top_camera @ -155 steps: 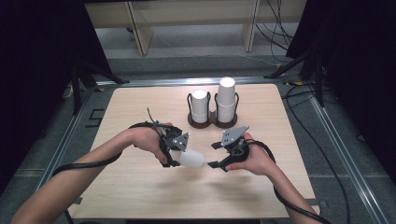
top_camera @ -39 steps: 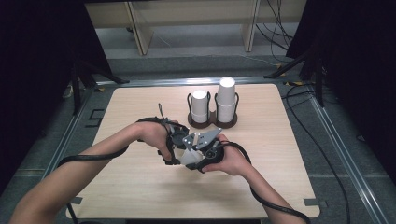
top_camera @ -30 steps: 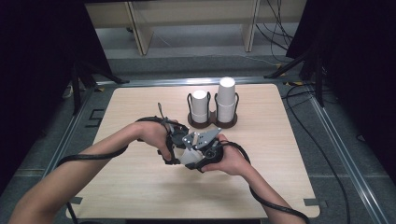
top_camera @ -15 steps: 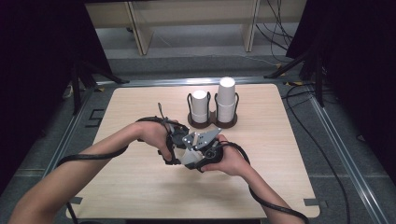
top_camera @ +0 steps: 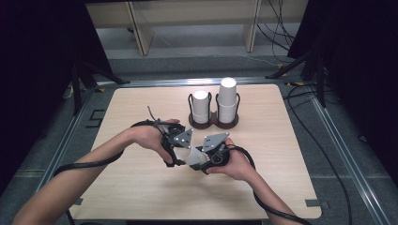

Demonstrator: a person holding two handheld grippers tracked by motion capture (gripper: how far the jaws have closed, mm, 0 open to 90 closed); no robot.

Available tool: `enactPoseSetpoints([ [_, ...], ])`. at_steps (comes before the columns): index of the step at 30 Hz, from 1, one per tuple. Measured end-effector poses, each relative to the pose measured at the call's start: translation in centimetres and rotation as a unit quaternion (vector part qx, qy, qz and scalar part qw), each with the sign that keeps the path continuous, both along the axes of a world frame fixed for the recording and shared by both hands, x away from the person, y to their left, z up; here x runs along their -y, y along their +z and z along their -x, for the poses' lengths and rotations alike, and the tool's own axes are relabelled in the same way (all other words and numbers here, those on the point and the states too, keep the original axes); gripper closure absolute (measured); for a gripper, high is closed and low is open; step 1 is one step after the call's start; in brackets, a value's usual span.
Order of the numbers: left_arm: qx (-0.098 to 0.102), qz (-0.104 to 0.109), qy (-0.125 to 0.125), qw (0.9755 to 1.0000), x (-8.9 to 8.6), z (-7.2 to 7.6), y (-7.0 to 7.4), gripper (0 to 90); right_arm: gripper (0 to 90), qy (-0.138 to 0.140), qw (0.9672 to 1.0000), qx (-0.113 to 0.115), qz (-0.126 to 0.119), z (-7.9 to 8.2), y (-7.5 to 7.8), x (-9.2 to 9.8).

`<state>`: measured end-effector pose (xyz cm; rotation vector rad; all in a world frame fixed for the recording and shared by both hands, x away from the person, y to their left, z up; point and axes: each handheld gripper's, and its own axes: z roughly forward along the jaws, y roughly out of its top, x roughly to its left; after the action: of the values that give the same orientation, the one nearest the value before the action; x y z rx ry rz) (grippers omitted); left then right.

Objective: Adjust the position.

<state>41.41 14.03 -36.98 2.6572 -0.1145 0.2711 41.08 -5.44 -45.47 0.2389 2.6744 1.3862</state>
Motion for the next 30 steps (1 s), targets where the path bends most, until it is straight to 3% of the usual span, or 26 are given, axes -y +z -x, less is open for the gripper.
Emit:
enactPoseSetpoints([
  [1, 0.0, 0.0, 0.0, 1.0, 0.0, 0.0, 0.0, 13.9, 32.8, 0.0, 1.0, 0.0, 0.0, 0.0, 0.0, 0.0],
  [2, -0.002, 0.044, 0.018, 0.9989, -0.6, 0.1, -0.3, 13.8, 32.7, -0.018, 0.9997, -0.007, -0.016, 0.2, -0.1, 0.7],
  [4, 0.008, 0.079, 0.034, 0.9963, -1.3, 0.2, -0.6, 13.4, 32.7, -0.034, 0.9991, -0.001, -0.026, 0.3, -0.4, 1.3],
  [5, 0.008, 0.079, 0.034, 0.9963, -1.3, 0.2, -0.6, 13.3, 32.6, -0.044, 0.9986, 0.001, -0.031, 0.4, -0.5, 1.6],
  [6, 0.019, 0.129, 0.06, 0.9896, -2.0, 0.4, -1.1, 13.3, 32.6, -0.053, 0.9977, 0.002, -0.042, 0.5, -0.7, 1.9],
  [8, 0.018, 0.183, 0.089, 0.9789, -2.7, 0.6, -1.6, 13.3, 32.5, -0.069, 0.9957, 0.014, -0.06, 0.7, -0.9, 2.6],
  [9, 0.018, 0.183, 0.089, 0.9789, -2.7, 0.6, -1.6, 13.3, 32.5, -0.069, 0.9957, 0.014, -0.06, 0.7, -0.9, 2.6],
  [10, 0.014, 0.23, 0.114, 0.9663, -3.4, 1.0, -2.2, 13.2, 32.5, -0.091, 0.9923, 0.019, -0.082, 1.0, -1.2, 3.3],
  [11, 0.014, 0.23, 0.114, 0.9663, -3.4, 1.0, -2.2, 13.0, 32.5, -0.091, 0.9923, 0.019, -0.082, 1.0, -1.2, 3.3],
  [12, 0.017, 0.274, 0.141, 0.9512, -4.1, 1.4, -3.0, 13.1, 32.4, -0.114, 0.9878, 0.02, -0.105, 1.2, -1.4, 3.9],
  [13, 0.017, 0.274, 0.141, 0.9512, -4.1, 1.4, -3.0, 13.1, 32.4, -0.114, 0.9878, 0.02, -0.105, 1.2, -1.4, 3.9],
  [14, 0.01, 0.304, 0.157, 0.9395, -4.5, 1.8, -3.7, 13.1, 32.4, -0.118, 0.9864, 0.021, -0.112, 1.2, -1.4, 4.2],
  [15, 0.001, 0.34, 0.184, 0.9221, -4.9, 2.3, -4.9, 13.2, 32.4, -0.132, 0.9821, 0.029, -0.131, 1.3, -1.6, 4.7],
  [16, 0.009, 0.346, 0.189, 0.9189, -5.3, 2.4, -5.4, 13.3, 32.4, -0.137, 0.9814, 0.035, -0.129, 1.3, -1.5, 5.0],
  [17, 0.009, 0.346, 0.189, 0.9189, -5.3, 2.4, -5.4, 13.0, 32.4, -0.137, 0.9814, 0.035, -0.129, 1.3, -1.5, 5.0],
  [18, 0.011, 0.375, 0.213, 0.9024, -5.7, 2.8, -6.7, 13.1, 32.4, -0.154, 0.9766, 0.037, -0.145, 1.4, -1.7, 5.2],
  [19, 0.009, 0.379, 0.226, 0.8973, -6.0, 3.0, -7.1, 13.2, 32.4, -0.156, 0.9755, 0.038, -0.15, 1.4, -1.7, 5.3],
  [20, 0.006, 0.396, 0.236, 0.8872, -6.1, 3.1, -7.7, 13.3, 32.3, -0.163, 0.9739, 0.035, -0.154, 1.5, -1.7, 5.4],
  [21, 0.006, 0.396, 0.236, 0.8872, -6.1, 3.1, -7.7, 13.4, 32.3, -0.166, 0.9727, 0.032, -0.159, 1.5, -1.8, 5.4],
  [22, 0.007, 0.406, 0.243, 0.8807, -6.3, 3.3, -8.1, 13.4, 32.3, -0.166, 0.9727, 0.032, -0.159, 1.5, -1.8, 5.4],
  [23, 0.009, 0.409, 0.253, 0.8769, -6.5, 3.4, -8.3, 13.4, 32.2, -0.168, 0.9725, 0.037, -0.157, 1.5, -1.8, 5.5],
  [24, 0.007, 0.431, 0.269, 0.861, -6.8, 3.7, -8.8, 13.4, 32.2, -0.17, 0.9714, 0.039, -0.161, 1.5, -1.8, 5.5],
  [27, 0.006, 0.446, 0.288, 0.8473, -7.2, 4.0, -9.2, 13.4, 32.2, -0.177, 0.9681, 0.039, -0.173, 1.8, -1.6, 5.5],
  [28, 0.006, 0.456, 0.284, 0.8434, -7.2, 4.0, -9.3, 13.3, 32.2, -0.176, 0.9675, 0.023, -0.18, 1.9, -1.6, 5.4],
  [29, 0.005, 0.45, 0.29, 0.8448, -7.4, 4.2, -9.3, 13.3, 32.2, -0.177, 0.968, 0.04, -0.174, 1.9, -1.5, 5.5],
  [30, 0.005, 0.448, 0.292, 0.845, -7.4, 4.3, -9.3, 13.3, 32.2, -0.178, 0.9669, 0.038, -0.179, 1.9, -1.4, 5.5],
])
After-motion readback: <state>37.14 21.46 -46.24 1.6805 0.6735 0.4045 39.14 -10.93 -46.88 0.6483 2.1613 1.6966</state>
